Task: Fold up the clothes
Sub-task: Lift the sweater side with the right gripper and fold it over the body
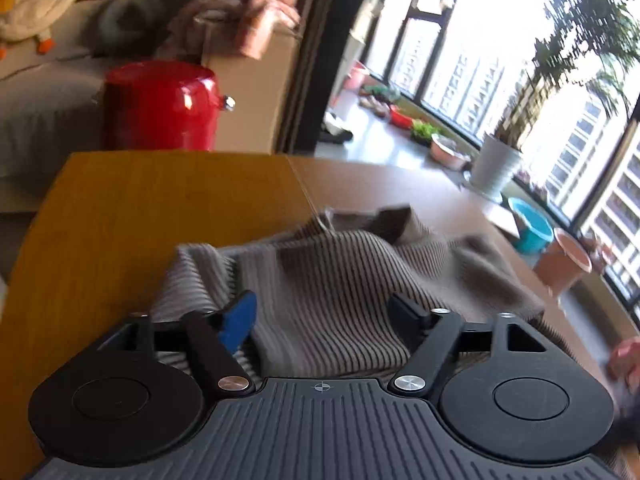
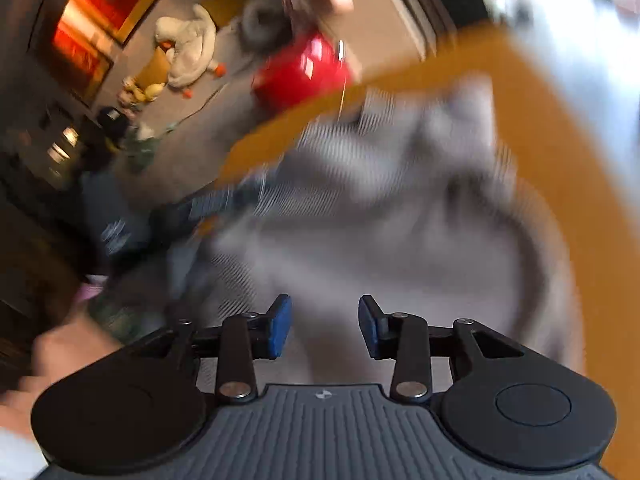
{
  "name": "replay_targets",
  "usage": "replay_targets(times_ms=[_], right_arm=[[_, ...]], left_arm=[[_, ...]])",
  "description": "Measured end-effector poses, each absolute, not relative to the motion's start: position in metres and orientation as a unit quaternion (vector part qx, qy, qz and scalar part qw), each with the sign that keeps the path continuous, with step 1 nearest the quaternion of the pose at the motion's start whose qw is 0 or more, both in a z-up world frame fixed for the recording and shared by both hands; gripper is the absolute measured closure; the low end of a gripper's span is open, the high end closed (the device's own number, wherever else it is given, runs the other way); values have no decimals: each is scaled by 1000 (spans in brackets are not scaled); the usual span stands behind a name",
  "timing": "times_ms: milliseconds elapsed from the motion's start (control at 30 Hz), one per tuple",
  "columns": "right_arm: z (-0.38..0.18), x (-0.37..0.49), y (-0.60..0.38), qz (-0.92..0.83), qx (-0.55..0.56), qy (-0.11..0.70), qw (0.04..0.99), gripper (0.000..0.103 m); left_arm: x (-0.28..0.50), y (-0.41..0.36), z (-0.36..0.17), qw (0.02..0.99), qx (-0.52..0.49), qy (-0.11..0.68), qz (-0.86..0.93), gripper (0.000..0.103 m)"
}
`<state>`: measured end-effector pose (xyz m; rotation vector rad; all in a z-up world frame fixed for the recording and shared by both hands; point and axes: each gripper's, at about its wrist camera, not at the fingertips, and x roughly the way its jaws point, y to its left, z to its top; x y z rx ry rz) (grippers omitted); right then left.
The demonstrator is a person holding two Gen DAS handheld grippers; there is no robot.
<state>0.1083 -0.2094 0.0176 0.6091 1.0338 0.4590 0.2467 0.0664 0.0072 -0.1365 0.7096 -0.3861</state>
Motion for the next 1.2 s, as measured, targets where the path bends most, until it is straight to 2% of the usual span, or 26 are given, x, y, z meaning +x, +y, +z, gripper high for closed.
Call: replay_targets(times_ms=[67, 167, 267, 300, 333, 400, 467, 633, 767, 867, 1067, 1133, 1200], right_arm=[[-2, 94, -203, 220, 333, 521, 755, 66], [-22, 89, -186, 212, 347, 550, 729, 68], [-22, 95, -168, 225, 334, 538, 741, 72], [-20, 99, -161, 232, 323, 531, 748, 86], [-14, 104, -151, 242, 306, 523, 758, 93], [6, 115, -129, 268, 260, 499, 782, 99], [47, 131, -112, 290, 200, 436, 828, 99], [166, 164, -126, 276, 68, 204, 937, 100], [188, 190, -167, 206, 24, 148, 967, 99], [156, 203, -199, 172, 23, 186, 967, 99], [44, 235, -241, 99, 56, 331, 937, 98], [15, 239, -244, 75, 53, 368, 925, 93], [4, 234, -248, 67, 55, 364, 927, 80]], left_arm=[[239, 76, 17, 923, -73, 334, -178, 21], [232, 90, 33, 931, -79, 316, -163, 15], [224, 109, 48, 941, -87, 294, -143, 12], [222, 118, 53, 944, -92, 288, -132, 12], [221, 125, 57, 947, -95, 283, -122, 11], [219, 141, 65, 951, -101, 274, -100, 10], [218, 155, 71, 954, -107, 267, -78, 9], [220, 176, 76, 954, -135, 263, -51, 8], [228, 164, 69, 950, -131, 276, -68, 8], [231, 148, 58, 945, -122, 289, -95, 8], [237, 100, 37, 932, -96, 319, -143, 8], [233, 84, 31, 927, -89, 324, -164, 8], [231, 69, 26, 923, -81, 330, -182, 8]])
